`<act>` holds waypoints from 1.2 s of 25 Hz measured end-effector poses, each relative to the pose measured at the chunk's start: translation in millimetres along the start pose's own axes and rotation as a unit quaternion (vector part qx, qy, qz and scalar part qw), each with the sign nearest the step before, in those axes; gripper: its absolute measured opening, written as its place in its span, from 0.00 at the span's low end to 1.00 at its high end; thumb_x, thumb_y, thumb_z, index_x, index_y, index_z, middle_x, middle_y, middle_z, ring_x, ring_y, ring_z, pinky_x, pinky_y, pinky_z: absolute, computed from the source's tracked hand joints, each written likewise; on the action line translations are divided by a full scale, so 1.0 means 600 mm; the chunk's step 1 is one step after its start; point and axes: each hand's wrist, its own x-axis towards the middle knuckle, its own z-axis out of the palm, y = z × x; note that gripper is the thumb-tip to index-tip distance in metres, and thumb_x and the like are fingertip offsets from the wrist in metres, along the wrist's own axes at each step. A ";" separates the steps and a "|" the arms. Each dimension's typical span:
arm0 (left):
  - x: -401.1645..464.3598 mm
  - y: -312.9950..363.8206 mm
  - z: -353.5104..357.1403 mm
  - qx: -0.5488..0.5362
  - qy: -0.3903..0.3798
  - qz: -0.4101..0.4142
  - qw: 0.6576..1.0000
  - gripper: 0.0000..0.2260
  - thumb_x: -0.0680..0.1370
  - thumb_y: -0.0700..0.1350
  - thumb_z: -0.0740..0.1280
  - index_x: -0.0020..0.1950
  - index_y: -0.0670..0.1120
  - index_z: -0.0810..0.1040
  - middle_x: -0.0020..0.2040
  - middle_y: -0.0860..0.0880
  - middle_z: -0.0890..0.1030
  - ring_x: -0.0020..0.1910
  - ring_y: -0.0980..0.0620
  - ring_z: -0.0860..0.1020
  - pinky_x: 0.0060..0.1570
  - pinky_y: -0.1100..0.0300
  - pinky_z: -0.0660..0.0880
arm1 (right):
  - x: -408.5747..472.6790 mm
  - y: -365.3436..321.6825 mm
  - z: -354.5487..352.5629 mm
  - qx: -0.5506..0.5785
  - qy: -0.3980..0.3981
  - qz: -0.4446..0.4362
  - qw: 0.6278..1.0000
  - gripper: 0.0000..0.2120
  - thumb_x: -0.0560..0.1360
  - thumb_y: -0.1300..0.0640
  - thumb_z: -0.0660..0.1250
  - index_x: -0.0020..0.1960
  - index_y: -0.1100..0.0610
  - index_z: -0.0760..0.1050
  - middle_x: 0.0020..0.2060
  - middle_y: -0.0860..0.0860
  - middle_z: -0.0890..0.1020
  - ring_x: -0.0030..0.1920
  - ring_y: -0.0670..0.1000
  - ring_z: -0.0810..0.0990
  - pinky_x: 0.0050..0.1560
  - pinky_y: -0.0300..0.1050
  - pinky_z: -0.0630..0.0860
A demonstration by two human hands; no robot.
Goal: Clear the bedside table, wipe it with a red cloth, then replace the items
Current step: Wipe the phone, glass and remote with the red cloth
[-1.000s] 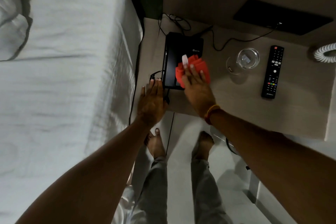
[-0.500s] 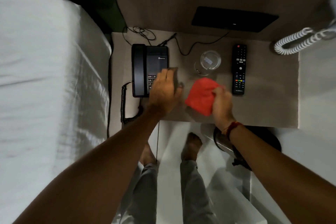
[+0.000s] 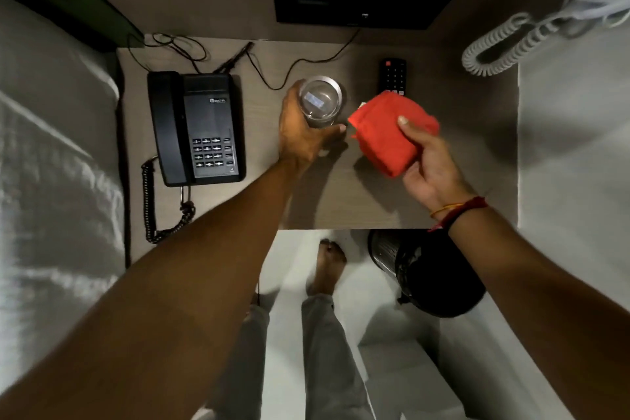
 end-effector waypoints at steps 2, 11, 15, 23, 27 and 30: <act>0.006 0.009 0.015 -0.015 0.028 -0.004 0.999 0.43 0.56 0.51 0.84 0.68 0.48 0.71 0.63 0.47 0.80 0.63 0.47 0.81 0.64 0.50 0.80 | 0.017 -0.003 -0.003 0.009 0.017 0.000 1.000 0.24 0.80 0.68 0.65 0.76 0.66 0.68 0.71 0.64 0.76 0.71 0.61 0.76 0.65 0.61 0.79; -0.003 0.092 0.016 -0.199 -0.096 -0.116 0.968 0.26 0.68 0.50 0.79 0.61 0.43 0.75 0.51 0.47 0.84 0.49 0.46 0.84 0.50 0.50 0.81 | 0.049 -0.064 0.036 -0.187 0.035 -0.218 0.957 0.17 0.79 0.66 0.69 0.67 0.62 0.76 0.54 0.52 0.85 0.52 0.45 0.86 0.54 0.42 0.82; -0.019 0.152 0.012 -0.298 -0.174 -0.137 0.928 0.19 0.73 0.53 0.70 0.56 0.41 0.80 0.42 0.45 0.80 0.39 0.47 0.79 0.48 0.53 0.80 | 0.011 -0.047 0.109 -0.281 -0.151 -0.244 0.916 0.25 0.81 0.68 0.64 0.77 0.61 0.68 0.71 0.54 0.77 0.68 0.44 0.79 0.63 0.42 0.80; -0.044 0.126 -0.042 -0.458 -0.184 -0.168 0.853 0.26 0.73 0.57 0.66 0.61 0.40 0.81 0.58 0.38 0.82 0.61 0.40 0.80 0.75 0.42 0.67 | -0.085 0.024 0.070 -0.382 -0.260 -0.265 0.846 0.27 0.78 0.75 0.62 0.72 0.56 0.75 0.75 0.49 0.75 0.80 0.50 0.65 0.80 0.52 0.62; -0.054 0.122 -0.049 -0.450 -0.194 -0.187 0.851 0.26 0.71 0.58 0.66 0.64 0.43 0.76 0.48 0.45 0.79 0.43 0.47 0.80 0.51 0.51 0.76 | -0.054 -0.026 0.081 -0.202 -0.091 -0.222 0.949 0.22 0.78 0.73 0.63 0.71 0.63 0.74 0.62 0.48 0.84 0.61 0.43 0.83 0.58 0.39 0.80; -0.058 0.130 -0.034 -0.430 -0.199 -0.189 0.860 0.23 0.74 0.56 0.63 0.60 0.42 0.78 0.46 0.44 0.78 0.42 0.45 0.78 0.48 0.51 0.75 | -0.045 -0.029 0.131 -0.229 -0.114 -0.260 0.931 0.26 0.78 0.78 0.58 0.74 0.67 0.70 0.72 0.58 0.76 0.70 0.48 0.78 0.60 0.37 0.78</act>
